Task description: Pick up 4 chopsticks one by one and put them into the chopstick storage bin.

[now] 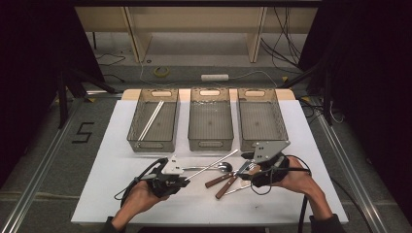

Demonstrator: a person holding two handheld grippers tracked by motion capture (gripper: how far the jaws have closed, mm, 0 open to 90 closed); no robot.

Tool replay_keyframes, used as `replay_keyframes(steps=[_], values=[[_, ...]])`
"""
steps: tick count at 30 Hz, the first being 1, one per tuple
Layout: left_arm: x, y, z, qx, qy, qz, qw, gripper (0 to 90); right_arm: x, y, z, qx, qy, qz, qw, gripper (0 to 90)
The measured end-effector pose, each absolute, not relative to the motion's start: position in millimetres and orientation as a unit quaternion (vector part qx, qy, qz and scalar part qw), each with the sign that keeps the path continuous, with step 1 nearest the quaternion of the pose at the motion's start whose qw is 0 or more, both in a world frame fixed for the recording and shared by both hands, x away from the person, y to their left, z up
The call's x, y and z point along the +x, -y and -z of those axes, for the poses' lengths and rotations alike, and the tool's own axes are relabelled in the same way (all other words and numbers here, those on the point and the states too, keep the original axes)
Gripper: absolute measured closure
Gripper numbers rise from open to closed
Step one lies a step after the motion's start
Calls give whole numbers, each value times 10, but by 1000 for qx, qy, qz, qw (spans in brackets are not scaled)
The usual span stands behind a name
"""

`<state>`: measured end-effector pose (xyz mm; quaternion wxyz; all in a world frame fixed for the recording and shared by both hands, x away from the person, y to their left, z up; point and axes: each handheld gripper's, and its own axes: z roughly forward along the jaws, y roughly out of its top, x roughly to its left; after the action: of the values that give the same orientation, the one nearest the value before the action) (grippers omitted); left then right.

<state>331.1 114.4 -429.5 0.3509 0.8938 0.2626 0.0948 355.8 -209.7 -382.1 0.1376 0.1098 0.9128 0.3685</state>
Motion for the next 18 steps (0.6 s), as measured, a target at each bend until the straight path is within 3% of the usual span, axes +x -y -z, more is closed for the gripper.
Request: replay_keyframes(steps=[18], values=[[3533,-1484,4212,857,-330,-114,379,860,3404,2476,4209,229,-858,-436,144,354]])
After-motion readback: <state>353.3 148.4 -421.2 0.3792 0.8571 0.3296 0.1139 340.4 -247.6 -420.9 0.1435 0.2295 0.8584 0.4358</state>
